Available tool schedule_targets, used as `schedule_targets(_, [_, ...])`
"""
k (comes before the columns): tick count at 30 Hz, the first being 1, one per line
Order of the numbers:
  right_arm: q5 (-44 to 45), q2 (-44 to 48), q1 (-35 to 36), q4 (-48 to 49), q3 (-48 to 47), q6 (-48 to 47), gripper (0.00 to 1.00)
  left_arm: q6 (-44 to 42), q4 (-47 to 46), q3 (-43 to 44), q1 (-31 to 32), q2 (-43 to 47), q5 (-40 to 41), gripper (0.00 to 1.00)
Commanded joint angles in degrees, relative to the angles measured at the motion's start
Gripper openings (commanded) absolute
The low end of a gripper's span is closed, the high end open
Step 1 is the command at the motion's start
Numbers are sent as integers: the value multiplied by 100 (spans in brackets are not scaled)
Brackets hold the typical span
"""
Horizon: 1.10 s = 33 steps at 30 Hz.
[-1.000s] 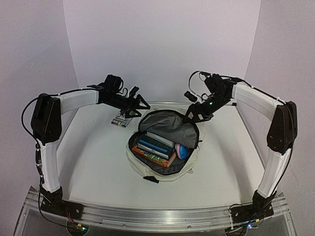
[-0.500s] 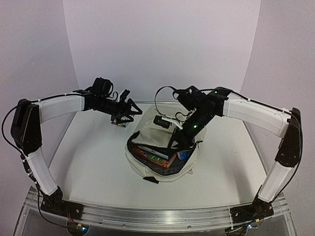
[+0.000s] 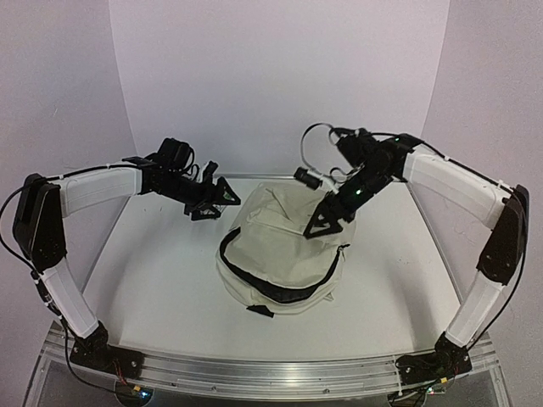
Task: Pack the student bag
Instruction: Adjust the student bag at the center of the board.
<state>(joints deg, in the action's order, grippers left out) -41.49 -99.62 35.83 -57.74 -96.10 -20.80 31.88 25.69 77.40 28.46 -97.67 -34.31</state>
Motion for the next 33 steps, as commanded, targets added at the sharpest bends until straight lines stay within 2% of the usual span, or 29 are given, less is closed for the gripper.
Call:
schedule_targets(1, [930, 341, -824, -691, 29, -61, 78, -500, 398, -140, 456, 517, 573, 87])
schedule_targets(6, [1185, 866, -1068, -937, 368, 42, 78, -398, 718, -358, 1201, 677, 1176, 83])
schedule_targets(11, [1088, 1201, -1131, -625, 1237, 97, 79, -47, 1141, -550, 1337, 298, 1639, 77])
schedule_targets(17, [450, 854, -1462, -439, 1765, -149, 74, 499, 1420, -343, 1335, -619, 2013, 63])
schedule_targets(20, [280, 765, -1668, -243, 1751, -113, 73, 641, 1433, -10, 1205, -935, 2286, 58])
schedule_targets(27, [155, 586, -1825, -61, 1466, 10, 70, 475, 1490, 639, 246, -1506, 2419, 53])
schedule_targets(30, [-58, 617, -1825, 74, 1452, 184, 70, 173, 1739, 1068, 28, -1492, 2607, 55])
schedule_targets(33, [-276, 665, -1825, 269, 1548, 317, 68, -145, 1923, 1430, 52, -1319, 2496, 62])
